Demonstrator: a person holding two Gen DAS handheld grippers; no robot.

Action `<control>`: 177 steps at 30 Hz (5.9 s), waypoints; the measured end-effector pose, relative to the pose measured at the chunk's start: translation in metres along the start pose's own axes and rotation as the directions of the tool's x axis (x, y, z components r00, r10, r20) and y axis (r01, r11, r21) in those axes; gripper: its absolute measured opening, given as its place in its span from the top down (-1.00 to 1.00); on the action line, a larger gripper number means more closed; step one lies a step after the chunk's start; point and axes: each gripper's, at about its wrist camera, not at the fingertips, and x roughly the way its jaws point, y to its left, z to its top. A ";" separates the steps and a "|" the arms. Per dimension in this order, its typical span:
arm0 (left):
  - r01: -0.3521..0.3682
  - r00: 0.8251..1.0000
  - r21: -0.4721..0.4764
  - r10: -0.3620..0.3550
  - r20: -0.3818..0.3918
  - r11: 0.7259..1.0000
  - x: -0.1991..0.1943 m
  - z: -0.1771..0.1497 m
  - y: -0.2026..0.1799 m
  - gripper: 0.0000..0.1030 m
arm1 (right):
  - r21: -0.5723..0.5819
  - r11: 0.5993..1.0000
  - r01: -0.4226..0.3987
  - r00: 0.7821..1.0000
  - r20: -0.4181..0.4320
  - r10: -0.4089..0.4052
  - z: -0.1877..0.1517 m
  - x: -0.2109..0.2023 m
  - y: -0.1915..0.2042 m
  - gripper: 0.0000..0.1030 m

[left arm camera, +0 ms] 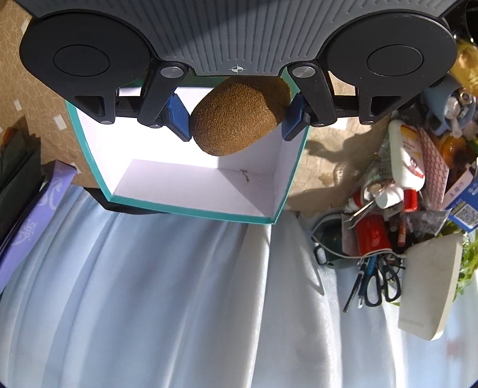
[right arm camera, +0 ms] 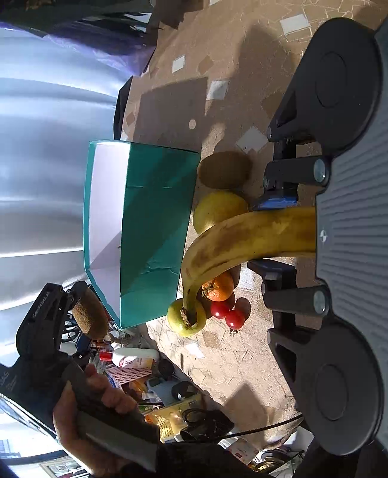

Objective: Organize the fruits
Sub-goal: 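Carry the kiwi into the teal box with the left gripper while the right gripper grasps the banana, then open the left gripper over the box while the right gripper carries the banana into the box, then grasp the yellow-green pear with the left gripper while the right gripper approaches the second kiwi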

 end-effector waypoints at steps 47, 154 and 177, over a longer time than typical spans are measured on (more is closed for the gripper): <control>-0.090 0.996 -0.043 0.089 -0.021 0.995 0.042 -0.011 -0.002 -0.87 | 0.189 0.967 0.168 0.975 0.114 -0.192 0.036 -0.007 -0.056 0.34; 0.024 0.975 -0.096 -0.045 -0.216 0.995 0.056 -0.110 0.053 -0.32 | 0.181 0.960 0.212 0.958 0.155 -0.241 0.051 0.043 -0.032 -0.52; 0.069 0.988 -0.037 -0.073 -0.137 0.997 0.001 -0.106 0.037 -0.31 | 0.199 0.958 0.208 0.973 0.060 -0.224 0.039 0.061 -0.042 -0.50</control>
